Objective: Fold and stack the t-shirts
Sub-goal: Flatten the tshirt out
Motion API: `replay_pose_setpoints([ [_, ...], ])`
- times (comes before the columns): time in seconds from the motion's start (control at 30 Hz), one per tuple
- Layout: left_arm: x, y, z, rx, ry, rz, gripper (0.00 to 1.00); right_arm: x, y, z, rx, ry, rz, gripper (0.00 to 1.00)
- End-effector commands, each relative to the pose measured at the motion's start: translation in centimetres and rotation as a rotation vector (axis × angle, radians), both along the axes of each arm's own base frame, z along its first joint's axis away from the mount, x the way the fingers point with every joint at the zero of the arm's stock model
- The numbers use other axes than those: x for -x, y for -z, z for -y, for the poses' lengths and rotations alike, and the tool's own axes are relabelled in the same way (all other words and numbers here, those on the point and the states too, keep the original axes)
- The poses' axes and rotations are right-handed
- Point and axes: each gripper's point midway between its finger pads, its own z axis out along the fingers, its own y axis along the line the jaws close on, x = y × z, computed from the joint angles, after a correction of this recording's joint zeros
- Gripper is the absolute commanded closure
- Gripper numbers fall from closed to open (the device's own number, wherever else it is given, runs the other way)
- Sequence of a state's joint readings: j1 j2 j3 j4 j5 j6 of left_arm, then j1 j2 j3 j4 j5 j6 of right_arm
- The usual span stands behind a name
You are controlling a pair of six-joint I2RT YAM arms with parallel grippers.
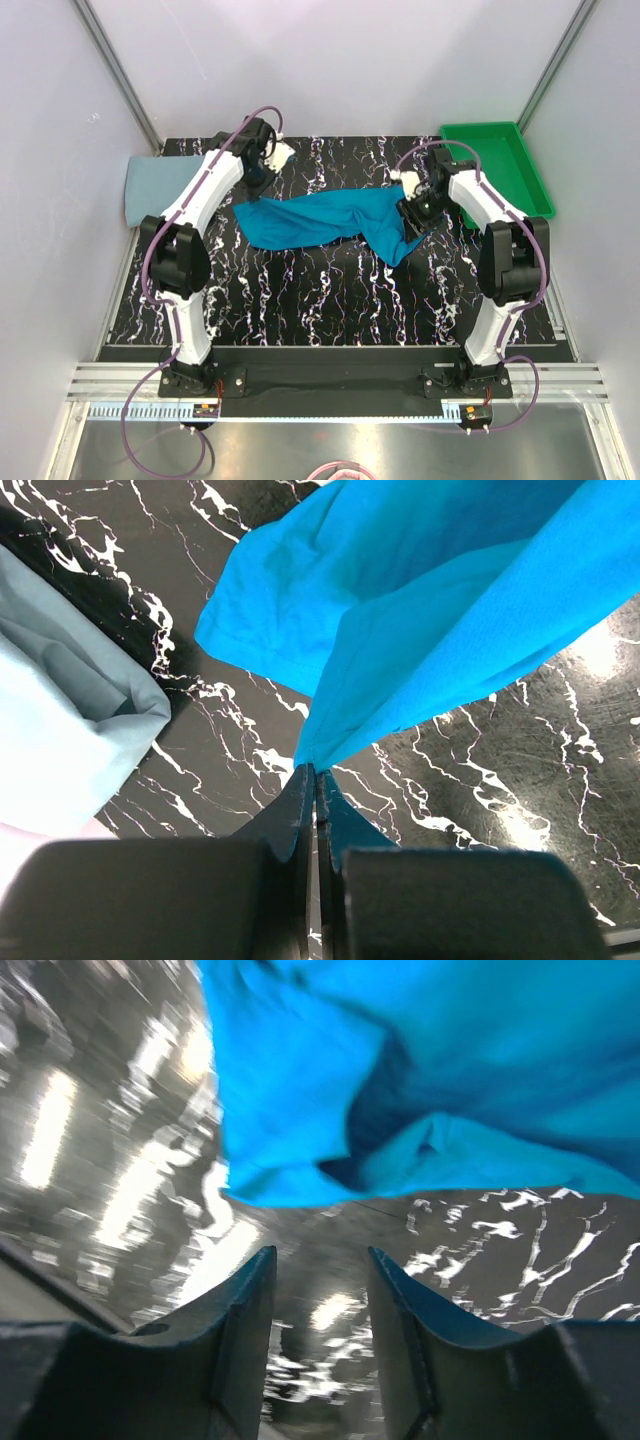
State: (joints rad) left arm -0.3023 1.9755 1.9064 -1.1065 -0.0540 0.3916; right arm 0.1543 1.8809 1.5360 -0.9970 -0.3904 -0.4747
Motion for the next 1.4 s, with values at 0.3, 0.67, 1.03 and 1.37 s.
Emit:
replay_pose_setpoints([
  [0.3,0.8,-1.6,-4.7,-0.070,-0.106,0.027,1.00,-3.9,-1.8,-0.5,-0.013,-0.148,0.194,0.51],
  [0.67,1.2,-1.1,-4.1,-0.050,-0.099,0.005,1.00,-6.0,-0.6,-4.9,-0.241,-0.155,0.024,0.50],
  [1.03,1.1,-1.0,-4.1,-0.049,-0.103,0.004,1.00,-3.7,-0.4,-6.2,-0.272,-0.214,-0.123,0.52],
  [1.37,0.6,-1.4,-3.6,-0.027,-0.105,0.018,1.00,-1.4,1.5,-5.8,-0.219,-0.240,-0.218,0.51],
])
